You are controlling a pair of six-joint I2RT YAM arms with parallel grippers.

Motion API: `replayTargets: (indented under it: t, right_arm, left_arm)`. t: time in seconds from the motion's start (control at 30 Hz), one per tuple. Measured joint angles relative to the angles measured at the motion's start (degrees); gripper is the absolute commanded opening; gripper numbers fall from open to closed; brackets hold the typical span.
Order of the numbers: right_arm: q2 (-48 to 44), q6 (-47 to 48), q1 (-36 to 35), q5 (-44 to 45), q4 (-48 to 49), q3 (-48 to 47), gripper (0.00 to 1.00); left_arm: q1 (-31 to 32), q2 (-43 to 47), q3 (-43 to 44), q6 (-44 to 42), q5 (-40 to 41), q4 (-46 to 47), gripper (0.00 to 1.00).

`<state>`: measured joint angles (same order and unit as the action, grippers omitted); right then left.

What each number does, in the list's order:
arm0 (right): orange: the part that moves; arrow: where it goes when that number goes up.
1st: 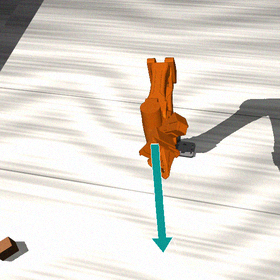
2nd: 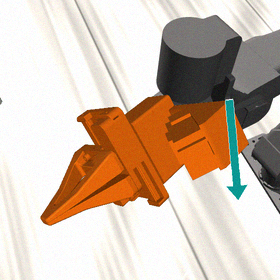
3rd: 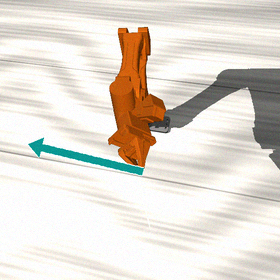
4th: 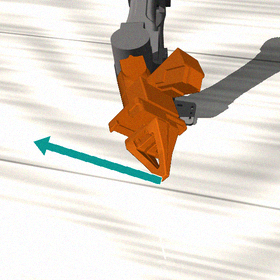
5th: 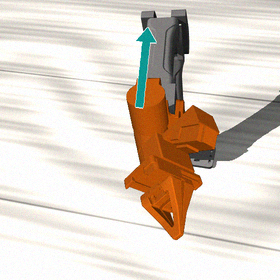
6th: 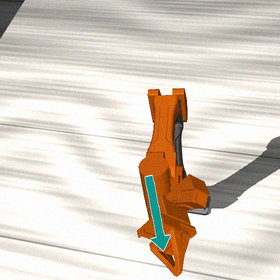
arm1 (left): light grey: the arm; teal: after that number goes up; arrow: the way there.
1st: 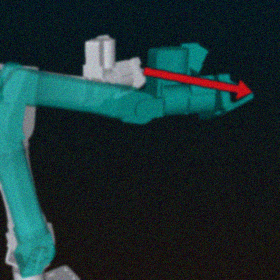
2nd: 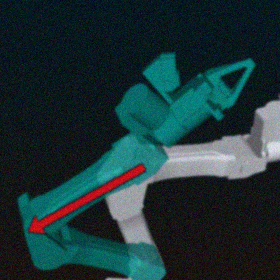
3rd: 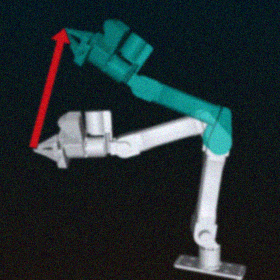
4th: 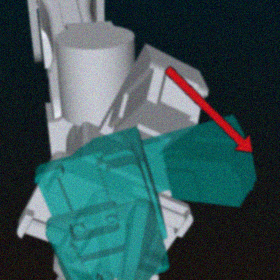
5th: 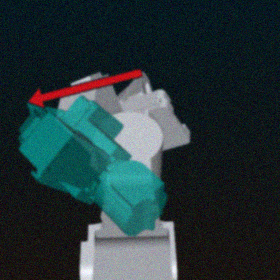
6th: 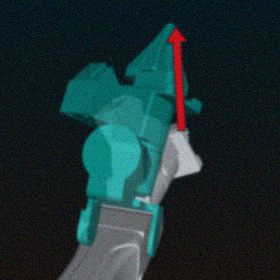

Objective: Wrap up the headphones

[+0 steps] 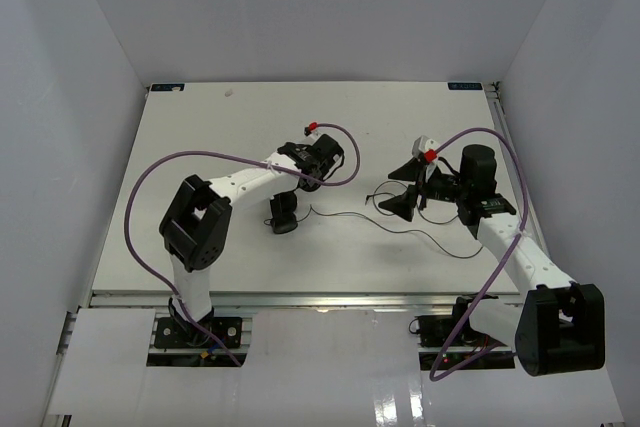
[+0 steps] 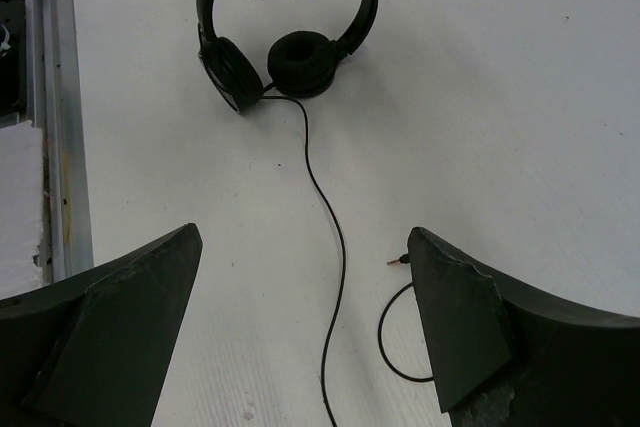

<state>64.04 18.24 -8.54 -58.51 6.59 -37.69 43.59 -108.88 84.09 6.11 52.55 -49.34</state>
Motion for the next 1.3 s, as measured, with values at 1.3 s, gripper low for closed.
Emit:
replayTargets:
  t: [1.3]
  right_arm:
    - [22.62, -24.19, -28.30, 33.15, -23.03, -36.19, 0.91]
  left_arm:
    - [-10.22, 34.97, -30.34, 7.96, -39.35, 33.11, 0.00]
